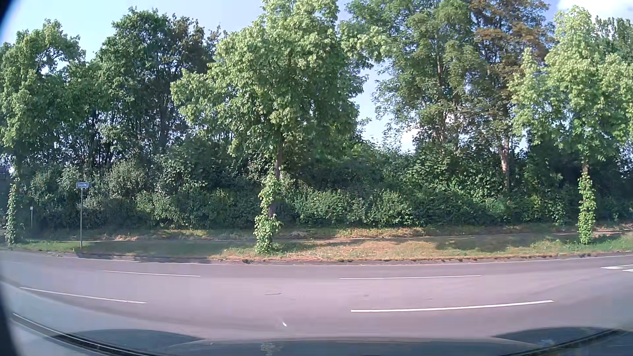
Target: Follow the waypoints while adhering to traffic rules and regulations
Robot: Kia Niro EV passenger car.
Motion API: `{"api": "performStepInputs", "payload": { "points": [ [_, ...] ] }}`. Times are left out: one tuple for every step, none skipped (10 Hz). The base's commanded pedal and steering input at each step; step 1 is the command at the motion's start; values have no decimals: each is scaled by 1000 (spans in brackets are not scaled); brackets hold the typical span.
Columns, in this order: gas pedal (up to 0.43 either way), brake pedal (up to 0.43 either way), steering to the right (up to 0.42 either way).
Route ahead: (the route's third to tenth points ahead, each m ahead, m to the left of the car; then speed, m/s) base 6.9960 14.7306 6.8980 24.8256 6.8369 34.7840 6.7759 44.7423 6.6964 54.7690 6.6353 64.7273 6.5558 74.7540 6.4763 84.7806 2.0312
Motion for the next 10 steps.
{"api": "performStepInputs", "payload": {
  "points": [
    [248, 12, -317],
    [268, 18, -338],
    [280, 12, -352],
    [280, 18, -359],
    [280, 18, -366],
    [280, 18, -373],
    [287, 18, -380],
    [287, 18, -387],
    [287, 18, -397],
    [287, 18, -404]
  ]
}}
